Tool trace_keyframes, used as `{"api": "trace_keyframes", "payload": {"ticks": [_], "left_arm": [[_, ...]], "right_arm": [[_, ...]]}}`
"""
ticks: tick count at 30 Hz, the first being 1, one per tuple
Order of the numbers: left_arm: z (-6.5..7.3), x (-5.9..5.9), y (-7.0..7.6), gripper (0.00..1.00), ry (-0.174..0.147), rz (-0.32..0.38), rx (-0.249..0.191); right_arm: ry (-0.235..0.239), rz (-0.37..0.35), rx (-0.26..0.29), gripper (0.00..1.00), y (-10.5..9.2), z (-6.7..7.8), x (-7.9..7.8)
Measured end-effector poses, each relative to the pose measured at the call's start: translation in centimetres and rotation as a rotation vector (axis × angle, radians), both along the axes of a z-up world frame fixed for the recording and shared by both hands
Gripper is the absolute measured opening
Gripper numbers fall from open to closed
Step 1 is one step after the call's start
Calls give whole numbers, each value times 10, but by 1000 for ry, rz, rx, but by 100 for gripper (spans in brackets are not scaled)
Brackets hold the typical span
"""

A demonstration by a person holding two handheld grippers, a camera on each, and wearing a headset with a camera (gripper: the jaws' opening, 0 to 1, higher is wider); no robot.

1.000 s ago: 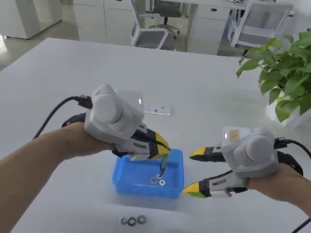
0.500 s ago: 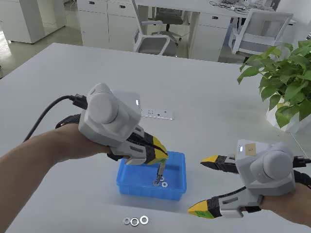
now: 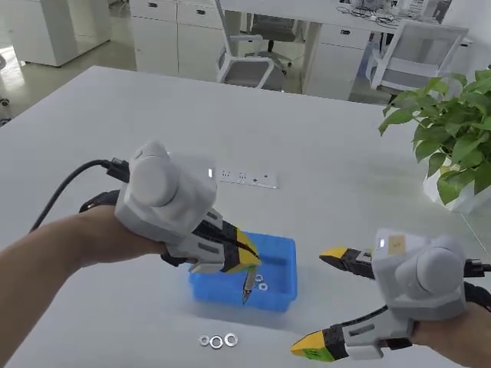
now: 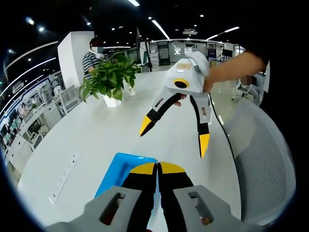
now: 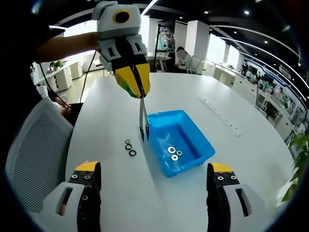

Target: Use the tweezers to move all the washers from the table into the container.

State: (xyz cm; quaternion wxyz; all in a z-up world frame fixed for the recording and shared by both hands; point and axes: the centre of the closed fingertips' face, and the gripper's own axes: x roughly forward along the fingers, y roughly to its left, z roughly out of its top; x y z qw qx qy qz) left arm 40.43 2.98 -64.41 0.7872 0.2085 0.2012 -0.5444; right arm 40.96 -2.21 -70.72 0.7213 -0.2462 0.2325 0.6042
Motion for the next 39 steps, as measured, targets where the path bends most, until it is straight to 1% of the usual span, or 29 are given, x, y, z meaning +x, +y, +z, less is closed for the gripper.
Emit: {"api": "trace_keyframes", "payload": {"ticks": [7, 10, 13, 17, 21, 25, 30, 34, 39], "left_arm": [[-8, -8, 3, 5, 15, 4, -3], [-12, -12, 3, 5, 24, 2, -3], [-16, -17, 3, 5, 31, 0, -15], [-23, -21, 4, 5, 39, 3, -4], [-27, -26, 4, 5, 43, 4, -12], [-33, -29, 4, 5, 47, 2, -7], [-37, -31, 4, 5, 52, 4, -12], [-42, -31, 5, 5, 56, 2, -7], [-44, -32, 4, 5, 57, 1, -13]], "right_arm": [[2, -10, 6, 100, -3, -4, -6], [8, -14, 20, 100, -4, -4, -9], [14, -13, 8, 100, -7, -8, -13], [19, -19, 7, 100, -11, -9, -17], [28, -25, 3, 100, -13, -12, -21], [37, -34, 4, 100, -15, -15, -23], [46, -32, -6, 100, -16, -19, -29], [46, -36, -7, 100, -17, -19, -29], [55, -38, -10, 100, -18, -22, -32]]}}
